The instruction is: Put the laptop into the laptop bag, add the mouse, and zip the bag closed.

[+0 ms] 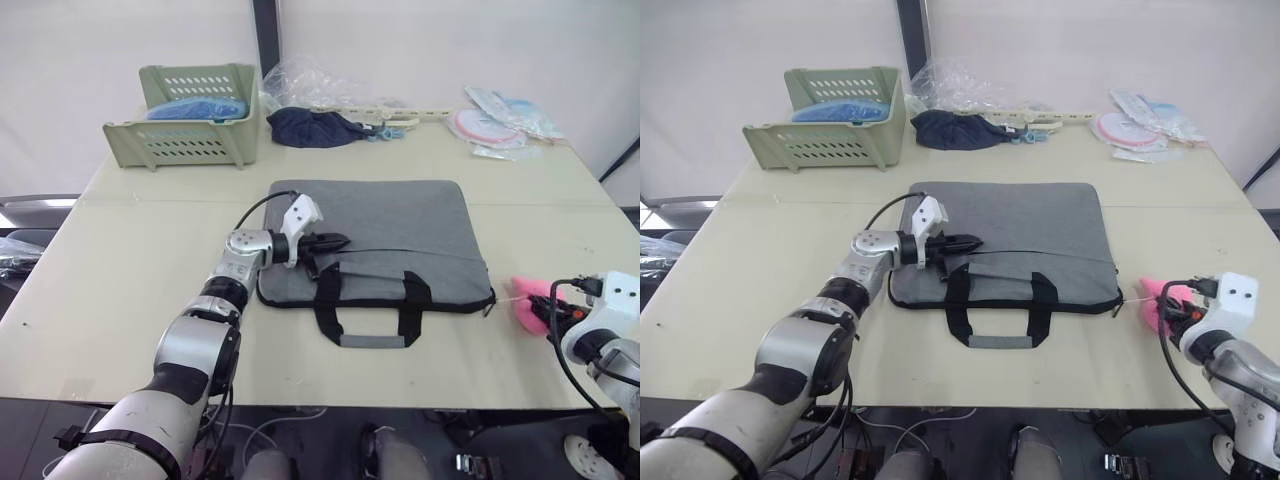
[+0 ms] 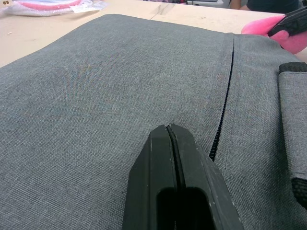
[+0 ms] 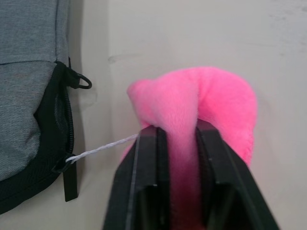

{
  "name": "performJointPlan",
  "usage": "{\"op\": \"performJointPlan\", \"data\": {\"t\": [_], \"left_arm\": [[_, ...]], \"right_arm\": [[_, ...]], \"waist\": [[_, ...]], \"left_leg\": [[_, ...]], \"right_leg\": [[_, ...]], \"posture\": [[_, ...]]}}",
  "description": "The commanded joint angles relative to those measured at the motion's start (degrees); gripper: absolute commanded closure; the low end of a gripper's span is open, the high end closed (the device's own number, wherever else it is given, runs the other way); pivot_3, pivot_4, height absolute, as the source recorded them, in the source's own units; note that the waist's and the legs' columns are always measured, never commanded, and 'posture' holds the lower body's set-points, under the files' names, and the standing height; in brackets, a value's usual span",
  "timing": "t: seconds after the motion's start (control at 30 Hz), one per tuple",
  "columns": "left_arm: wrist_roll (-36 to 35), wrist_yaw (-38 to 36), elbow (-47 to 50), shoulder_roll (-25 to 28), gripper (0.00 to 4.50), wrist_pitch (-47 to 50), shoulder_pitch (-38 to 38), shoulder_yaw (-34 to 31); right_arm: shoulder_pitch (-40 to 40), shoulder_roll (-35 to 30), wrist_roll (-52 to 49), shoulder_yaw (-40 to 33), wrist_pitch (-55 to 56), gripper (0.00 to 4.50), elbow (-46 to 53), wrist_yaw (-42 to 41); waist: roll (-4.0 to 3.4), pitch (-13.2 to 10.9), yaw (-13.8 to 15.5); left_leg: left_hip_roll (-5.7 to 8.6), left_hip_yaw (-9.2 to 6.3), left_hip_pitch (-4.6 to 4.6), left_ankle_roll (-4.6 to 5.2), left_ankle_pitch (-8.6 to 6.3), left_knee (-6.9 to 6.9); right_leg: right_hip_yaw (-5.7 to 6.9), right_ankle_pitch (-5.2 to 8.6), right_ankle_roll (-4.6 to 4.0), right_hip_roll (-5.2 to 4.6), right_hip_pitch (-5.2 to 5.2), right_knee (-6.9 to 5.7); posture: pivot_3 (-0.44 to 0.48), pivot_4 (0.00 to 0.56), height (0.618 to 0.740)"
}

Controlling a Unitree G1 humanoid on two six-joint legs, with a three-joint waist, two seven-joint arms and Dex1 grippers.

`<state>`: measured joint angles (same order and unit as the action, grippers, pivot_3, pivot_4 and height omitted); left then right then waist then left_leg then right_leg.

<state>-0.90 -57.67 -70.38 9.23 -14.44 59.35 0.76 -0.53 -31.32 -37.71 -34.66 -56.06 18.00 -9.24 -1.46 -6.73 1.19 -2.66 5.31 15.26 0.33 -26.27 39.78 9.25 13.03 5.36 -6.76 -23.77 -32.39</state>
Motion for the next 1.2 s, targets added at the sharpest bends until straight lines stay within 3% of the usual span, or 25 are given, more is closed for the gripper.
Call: {"op": "performJointPlan", "data": {"t": [0.03,0.5,1.2], "left_arm": [[4.2,-0.1,-4.6,-0.5,4.50,2.7,-4.2,3.0],[4.1,-0.3,-4.5,-0.4,4.50,2.6,-4.5,3.0],[4.8,-2.2,-3.8,-0.1,4.50,2.3,-6.3,4.0]], "right_arm": [[-0.1,-1.2,1.3,-0.8,0.0,4.48,-0.8,0.0],[5.8,-4.8,2.7,-0.8,0.9,4.48,0.2,1.1],[22.0,-6.9,10.1,11.8,9.7,4.48,-16.6,-5.1]], "waist": [[0.01,0.0,0.0],[-0.04,-0.1,0.0],[-0.26,-0.1,-0.6]], "left_leg": [[0.00,0.00,0.00,0.00,0.00,0.00],[0.00,0.00,-0.01,0.00,-0.02,0.00],[0.00,0.00,0.00,0.00,-0.02,0.00]], "right_leg": [[0.00,0.00,0.00,0.00,0.01,0.00],[-0.01,0.00,0.00,-0.01,0.01,0.01],[0.03,0.00,0.02,-0.02,0.01,0.01]], "posture": [[0.000,0.150,0.740],[0.000,0.150,0.740],[0.000,0.150,0.740]]}}
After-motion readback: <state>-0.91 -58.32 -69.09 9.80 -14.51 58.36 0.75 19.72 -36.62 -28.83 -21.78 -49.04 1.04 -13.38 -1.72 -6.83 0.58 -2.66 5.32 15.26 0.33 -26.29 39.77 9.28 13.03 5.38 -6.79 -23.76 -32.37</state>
